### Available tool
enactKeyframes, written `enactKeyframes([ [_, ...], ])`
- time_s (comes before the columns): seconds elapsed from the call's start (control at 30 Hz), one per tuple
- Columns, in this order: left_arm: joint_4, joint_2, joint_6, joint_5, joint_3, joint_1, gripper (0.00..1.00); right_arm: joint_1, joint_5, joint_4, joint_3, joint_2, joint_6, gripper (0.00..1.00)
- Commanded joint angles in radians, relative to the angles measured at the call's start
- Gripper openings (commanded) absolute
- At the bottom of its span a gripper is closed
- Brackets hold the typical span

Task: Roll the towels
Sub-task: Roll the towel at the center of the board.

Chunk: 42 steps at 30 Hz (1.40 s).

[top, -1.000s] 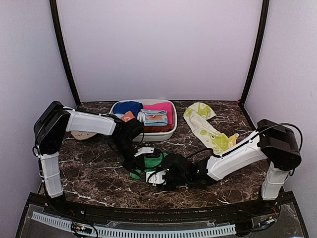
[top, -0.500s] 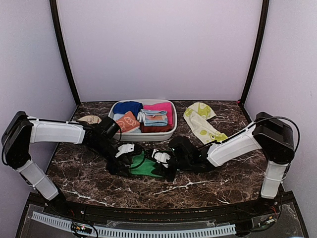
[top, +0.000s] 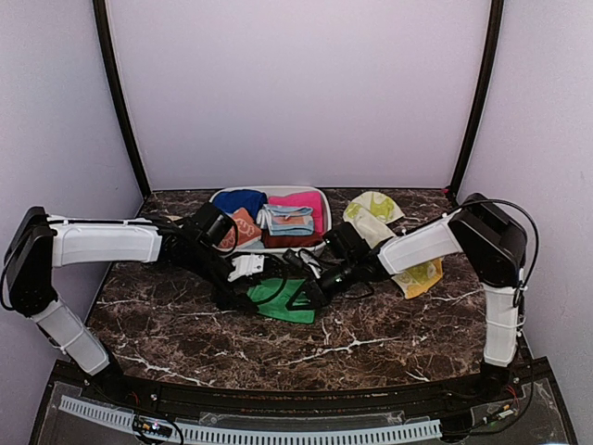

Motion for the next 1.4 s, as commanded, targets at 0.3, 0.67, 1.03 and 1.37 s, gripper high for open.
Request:
enactKeyframes([
  [0.3,0.086,-0.020,0.050,-0.269,0.041,-0.042,0.66,-0.044,-0.026,-0.310,0.083,0.119,0.034,0.15],
  [0.67,-0.024,0.068,0.101,-0.164,0.088,-0.178,0.61,-0.062,-0.036,-0.421,0.174,0.188,0.055,0.12],
  [1.03,0.103,0.159,0.118,-0.262,0.013,-0.130,0.58,-0.078,-0.061,-0.411,0.160,0.176,0.062,0.12],
  [1.37,0.172,0.217,0.138,-0.343,-0.029,-0.109,0.63,-0.078,-0.098,-0.452,0.206,0.199,0.054,0.13],
])
